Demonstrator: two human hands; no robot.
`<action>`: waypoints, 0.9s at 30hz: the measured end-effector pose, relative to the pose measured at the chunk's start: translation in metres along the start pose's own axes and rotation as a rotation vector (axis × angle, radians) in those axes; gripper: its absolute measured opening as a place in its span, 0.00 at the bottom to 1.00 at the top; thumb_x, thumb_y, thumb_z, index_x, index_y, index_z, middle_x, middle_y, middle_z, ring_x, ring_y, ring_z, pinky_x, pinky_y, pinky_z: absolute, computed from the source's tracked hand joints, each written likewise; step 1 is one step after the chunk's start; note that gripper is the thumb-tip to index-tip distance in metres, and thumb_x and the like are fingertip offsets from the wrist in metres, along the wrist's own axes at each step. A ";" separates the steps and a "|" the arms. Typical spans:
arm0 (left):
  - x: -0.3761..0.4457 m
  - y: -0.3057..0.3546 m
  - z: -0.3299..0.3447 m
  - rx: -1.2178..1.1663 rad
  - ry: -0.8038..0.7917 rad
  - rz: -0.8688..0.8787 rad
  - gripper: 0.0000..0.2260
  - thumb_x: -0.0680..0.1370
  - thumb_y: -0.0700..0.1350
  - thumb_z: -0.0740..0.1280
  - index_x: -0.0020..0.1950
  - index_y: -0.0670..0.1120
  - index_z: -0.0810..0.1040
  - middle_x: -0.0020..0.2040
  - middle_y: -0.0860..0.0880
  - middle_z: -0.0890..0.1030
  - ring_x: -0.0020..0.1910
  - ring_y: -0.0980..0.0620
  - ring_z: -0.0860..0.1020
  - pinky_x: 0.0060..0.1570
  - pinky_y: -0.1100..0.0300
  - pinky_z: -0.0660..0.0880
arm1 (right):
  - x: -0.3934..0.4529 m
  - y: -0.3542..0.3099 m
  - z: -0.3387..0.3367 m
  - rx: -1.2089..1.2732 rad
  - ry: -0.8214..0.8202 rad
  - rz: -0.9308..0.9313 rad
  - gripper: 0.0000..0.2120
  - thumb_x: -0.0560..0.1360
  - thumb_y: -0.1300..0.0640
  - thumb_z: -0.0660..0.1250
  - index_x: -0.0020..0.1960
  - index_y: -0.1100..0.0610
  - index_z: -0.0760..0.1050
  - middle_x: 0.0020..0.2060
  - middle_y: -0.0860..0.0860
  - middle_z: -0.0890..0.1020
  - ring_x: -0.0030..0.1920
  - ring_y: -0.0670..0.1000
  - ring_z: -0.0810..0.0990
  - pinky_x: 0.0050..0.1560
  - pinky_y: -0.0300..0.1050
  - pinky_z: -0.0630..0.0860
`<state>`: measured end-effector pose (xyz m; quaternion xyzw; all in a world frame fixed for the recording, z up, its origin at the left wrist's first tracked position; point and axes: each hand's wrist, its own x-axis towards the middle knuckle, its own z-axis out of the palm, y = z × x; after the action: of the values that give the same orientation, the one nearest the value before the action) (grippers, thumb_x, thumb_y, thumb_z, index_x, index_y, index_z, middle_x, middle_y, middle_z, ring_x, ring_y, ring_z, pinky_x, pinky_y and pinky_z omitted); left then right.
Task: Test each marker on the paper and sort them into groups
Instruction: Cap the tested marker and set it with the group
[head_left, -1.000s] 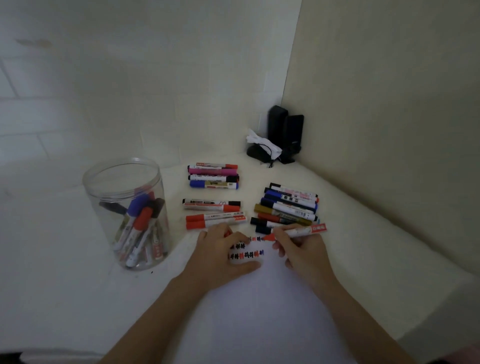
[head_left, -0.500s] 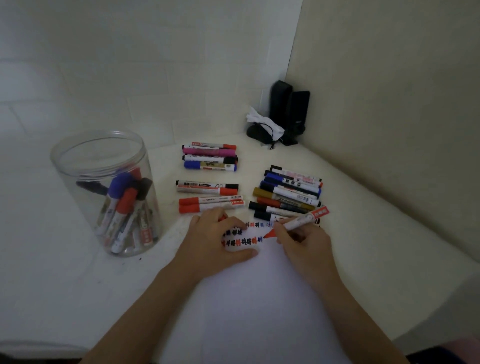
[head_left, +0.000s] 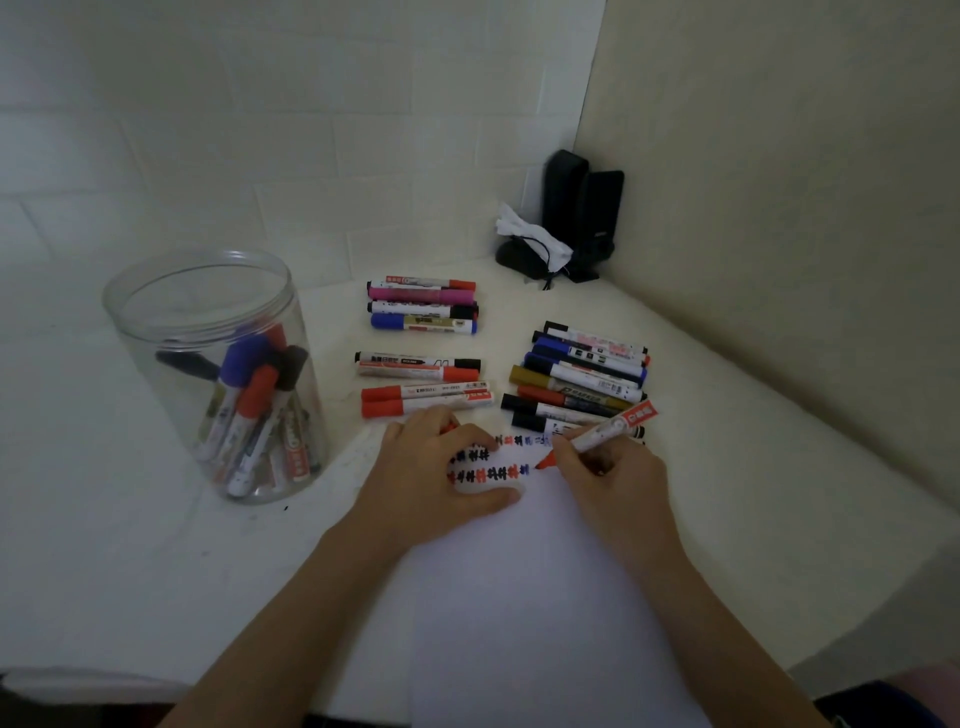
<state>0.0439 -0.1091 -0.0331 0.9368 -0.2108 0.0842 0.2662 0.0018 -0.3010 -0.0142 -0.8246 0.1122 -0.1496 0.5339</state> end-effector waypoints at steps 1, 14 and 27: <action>0.000 0.000 0.000 -0.003 0.002 -0.001 0.26 0.67 0.71 0.66 0.60 0.60 0.75 0.52 0.58 0.70 0.52 0.59 0.67 0.59 0.58 0.62 | 0.000 0.000 0.000 -0.004 0.004 0.004 0.09 0.76 0.53 0.69 0.39 0.55 0.80 0.33 0.51 0.84 0.36 0.49 0.83 0.43 0.53 0.82; -0.001 0.000 -0.001 -0.001 0.008 0.001 0.26 0.66 0.71 0.67 0.59 0.60 0.76 0.50 0.58 0.70 0.51 0.58 0.67 0.58 0.57 0.63 | 0.002 0.002 -0.002 -0.051 -0.003 -0.057 0.07 0.75 0.54 0.70 0.39 0.52 0.79 0.33 0.48 0.83 0.35 0.46 0.82 0.38 0.42 0.80; 0.000 0.000 -0.001 0.018 -0.007 0.002 0.27 0.66 0.72 0.66 0.60 0.60 0.75 0.52 0.57 0.70 0.53 0.58 0.67 0.58 0.59 0.62 | 0.004 0.003 -0.001 -0.040 -0.003 -0.027 0.08 0.76 0.52 0.69 0.39 0.54 0.79 0.32 0.49 0.83 0.35 0.45 0.82 0.40 0.48 0.81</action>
<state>0.0438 -0.1090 -0.0324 0.9392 -0.2120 0.0833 0.2571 0.0047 -0.3042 -0.0164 -0.8367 0.1031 -0.1533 0.5156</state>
